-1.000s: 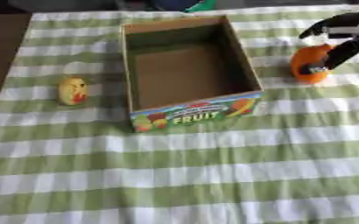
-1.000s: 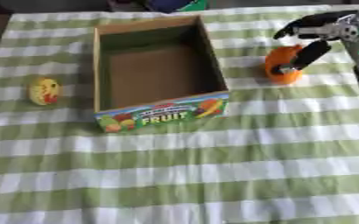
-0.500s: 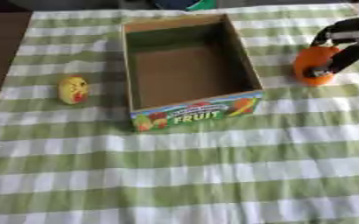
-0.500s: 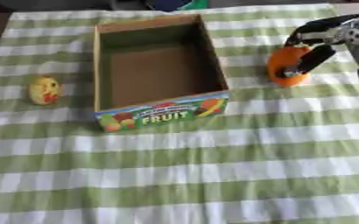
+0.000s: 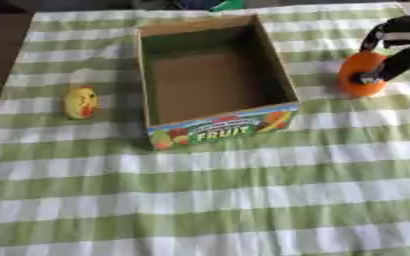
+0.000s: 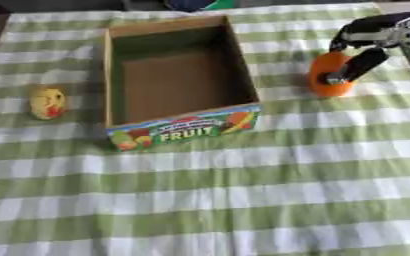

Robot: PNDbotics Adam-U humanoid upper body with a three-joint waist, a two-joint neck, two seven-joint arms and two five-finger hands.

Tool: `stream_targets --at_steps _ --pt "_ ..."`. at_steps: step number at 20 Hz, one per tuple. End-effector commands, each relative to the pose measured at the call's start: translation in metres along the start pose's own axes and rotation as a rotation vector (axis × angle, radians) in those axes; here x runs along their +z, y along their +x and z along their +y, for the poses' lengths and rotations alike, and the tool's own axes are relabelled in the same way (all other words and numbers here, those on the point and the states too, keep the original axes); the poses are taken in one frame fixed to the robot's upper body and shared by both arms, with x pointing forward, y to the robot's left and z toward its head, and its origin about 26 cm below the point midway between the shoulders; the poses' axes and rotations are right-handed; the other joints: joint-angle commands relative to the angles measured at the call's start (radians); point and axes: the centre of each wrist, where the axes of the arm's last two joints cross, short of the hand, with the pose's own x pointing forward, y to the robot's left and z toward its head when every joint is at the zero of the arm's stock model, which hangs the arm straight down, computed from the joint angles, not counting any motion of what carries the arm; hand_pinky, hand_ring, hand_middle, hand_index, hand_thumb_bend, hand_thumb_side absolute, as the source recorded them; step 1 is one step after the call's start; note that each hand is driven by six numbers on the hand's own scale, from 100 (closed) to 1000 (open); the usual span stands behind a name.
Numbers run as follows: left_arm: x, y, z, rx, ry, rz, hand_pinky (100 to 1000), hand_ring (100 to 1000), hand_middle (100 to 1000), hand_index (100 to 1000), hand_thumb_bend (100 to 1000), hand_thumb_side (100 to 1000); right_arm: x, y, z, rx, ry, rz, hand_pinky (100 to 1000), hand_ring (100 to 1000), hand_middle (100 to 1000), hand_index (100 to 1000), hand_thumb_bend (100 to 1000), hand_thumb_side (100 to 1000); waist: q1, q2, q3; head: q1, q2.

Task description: Pick up objects on the table and place them in the box.

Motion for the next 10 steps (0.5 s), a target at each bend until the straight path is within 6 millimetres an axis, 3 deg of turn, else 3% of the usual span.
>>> stream_targets --at_steps 1,5,10 --pt "-0.0039 0.0057 0.0011 0.001 0.000 -0.024 616 625 686 804 100 937 0.0184 -0.0116 -0.0141 0.016 -0.042 0.023 749 810 609 672 278 588 0.000 -0.016 -0.002 0.002 -0.007" --pt "-0.0040 0.0058 0.0011 0.001 0.000 -0.025 616 623 684 802 100 936 0.0216 -0.0132 -0.0115 -0.013 -0.030 -0.012 741 784 592 672 100 418 0.001 -0.016 -0.002 0.003 -0.007" --pt "-0.0044 0.0060 0.0009 0.002 0.001 -0.025 615 621 680 801 100 935 0.0251 -0.0162 -0.0068 -0.056 -0.011 -0.037 727 763 588 682 100 215 0.001 -0.015 -0.005 0.005 -0.008"
